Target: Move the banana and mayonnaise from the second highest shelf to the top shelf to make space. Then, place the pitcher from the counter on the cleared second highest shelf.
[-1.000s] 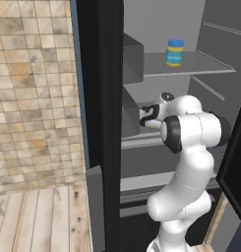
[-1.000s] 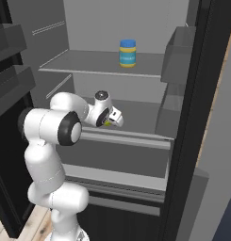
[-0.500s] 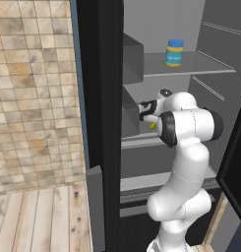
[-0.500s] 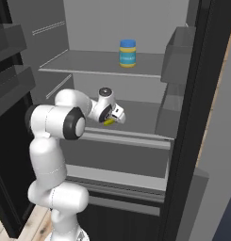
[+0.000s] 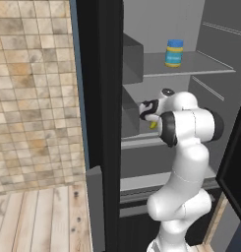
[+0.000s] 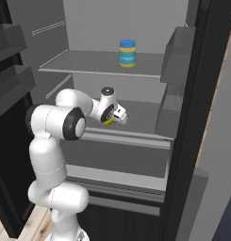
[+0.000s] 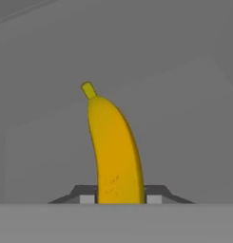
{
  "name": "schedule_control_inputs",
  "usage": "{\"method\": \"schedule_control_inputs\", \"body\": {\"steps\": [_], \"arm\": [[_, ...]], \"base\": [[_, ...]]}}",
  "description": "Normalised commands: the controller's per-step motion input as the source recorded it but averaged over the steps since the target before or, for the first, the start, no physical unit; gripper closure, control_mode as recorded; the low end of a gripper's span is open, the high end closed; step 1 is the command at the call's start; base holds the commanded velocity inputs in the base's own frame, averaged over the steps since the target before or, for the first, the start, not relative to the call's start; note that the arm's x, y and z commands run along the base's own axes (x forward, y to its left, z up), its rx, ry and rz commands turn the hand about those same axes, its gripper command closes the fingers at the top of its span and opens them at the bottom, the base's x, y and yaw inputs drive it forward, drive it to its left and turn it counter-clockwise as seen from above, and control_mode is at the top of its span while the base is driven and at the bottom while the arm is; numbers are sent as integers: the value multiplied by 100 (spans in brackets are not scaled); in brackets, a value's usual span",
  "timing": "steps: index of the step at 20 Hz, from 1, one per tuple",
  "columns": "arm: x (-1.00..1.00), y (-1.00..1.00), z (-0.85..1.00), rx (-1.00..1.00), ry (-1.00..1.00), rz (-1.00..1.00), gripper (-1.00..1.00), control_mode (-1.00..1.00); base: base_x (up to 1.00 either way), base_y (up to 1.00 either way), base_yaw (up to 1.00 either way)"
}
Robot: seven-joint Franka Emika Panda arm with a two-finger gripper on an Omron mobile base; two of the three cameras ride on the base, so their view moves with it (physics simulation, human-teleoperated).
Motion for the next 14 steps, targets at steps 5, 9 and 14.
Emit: {"method": "schedule_control_inputs", "body": {"steps": [5, 9, 14], "arm": [[-90, 0, 15, 0, 0, 0, 100, -100], [-100, 0, 49, 0, 0, 4, 100, -100], [-100, 6, 91, -3, -4, 17, 100, -100]], "base": [[0, 0, 0], [0, 0, 0], [0, 0, 0]]}}
